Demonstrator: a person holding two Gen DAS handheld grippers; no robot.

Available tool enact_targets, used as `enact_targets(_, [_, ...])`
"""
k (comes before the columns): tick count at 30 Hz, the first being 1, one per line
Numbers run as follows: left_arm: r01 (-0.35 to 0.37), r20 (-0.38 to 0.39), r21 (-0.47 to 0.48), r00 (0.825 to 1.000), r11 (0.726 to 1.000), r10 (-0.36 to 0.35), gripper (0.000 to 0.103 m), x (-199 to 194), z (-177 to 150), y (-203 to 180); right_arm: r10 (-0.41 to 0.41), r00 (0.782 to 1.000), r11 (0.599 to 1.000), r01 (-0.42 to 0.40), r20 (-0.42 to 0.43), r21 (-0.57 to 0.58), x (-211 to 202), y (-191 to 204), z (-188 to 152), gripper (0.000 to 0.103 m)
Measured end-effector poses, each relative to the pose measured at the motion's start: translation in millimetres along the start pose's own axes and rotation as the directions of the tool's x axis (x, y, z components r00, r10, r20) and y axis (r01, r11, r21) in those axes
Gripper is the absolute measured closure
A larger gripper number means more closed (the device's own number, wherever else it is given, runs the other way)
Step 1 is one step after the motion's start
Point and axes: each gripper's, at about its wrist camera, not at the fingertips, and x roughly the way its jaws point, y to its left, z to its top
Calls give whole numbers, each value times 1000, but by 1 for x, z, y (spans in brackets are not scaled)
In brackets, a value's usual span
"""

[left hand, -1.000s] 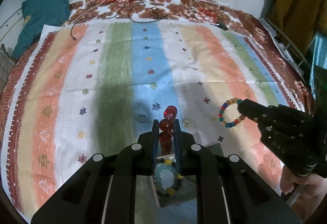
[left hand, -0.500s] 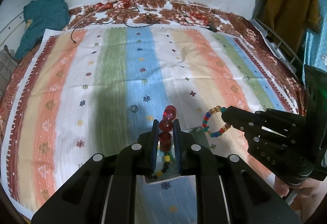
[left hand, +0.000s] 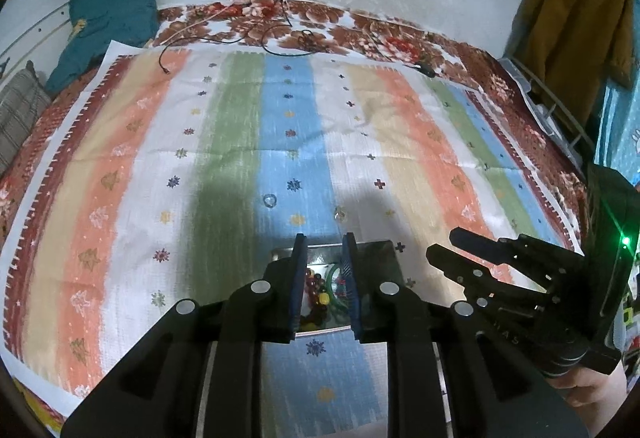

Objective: Organize jewelry
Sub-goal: 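Lower both bracelets over the silver tin and open both grippers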

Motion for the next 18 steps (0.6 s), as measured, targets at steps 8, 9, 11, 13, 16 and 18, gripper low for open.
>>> enact_targets(8, [-8, -4, -10, 1000, 1000, 8, 79, 1, 1, 5, -10, 1000, 1000, 10, -1, -11, 0, 2, 0, 64])
enact_targets(9, [-12, -6, -10, 1000, 1000, 12, 79, 1, 1, 6, -9, 1000, 1000, 9, -1, -8, 0, 1, 0, 63])
enact_targets(11, [-14, -8, -6, 1000, 1000, 14, 79, 2, 1, 6, -10, 1000, 1000, 10, -1, -3, 0, -1, 1, 62])
enact_targets(13, [-19, -9, -7, 1000, 1000, 19, 77, 2, 1, 6, -16, 1000, 1000, 16, 3, 4, -1, -3, 2, 59])
enact_targets(16, [-37, -7, -13, 999, 999, 37, 69, 2, 0, 7, -29, 1000, 1000, 29, 3, 12, 0, -6, 1, 54])
enact_targets(18, [-54, -9, -24, 998, 998, 54, 66, 4, 0, 9, -35, 999, 999, 35, 0, 18, 2, -7, 2, 51])
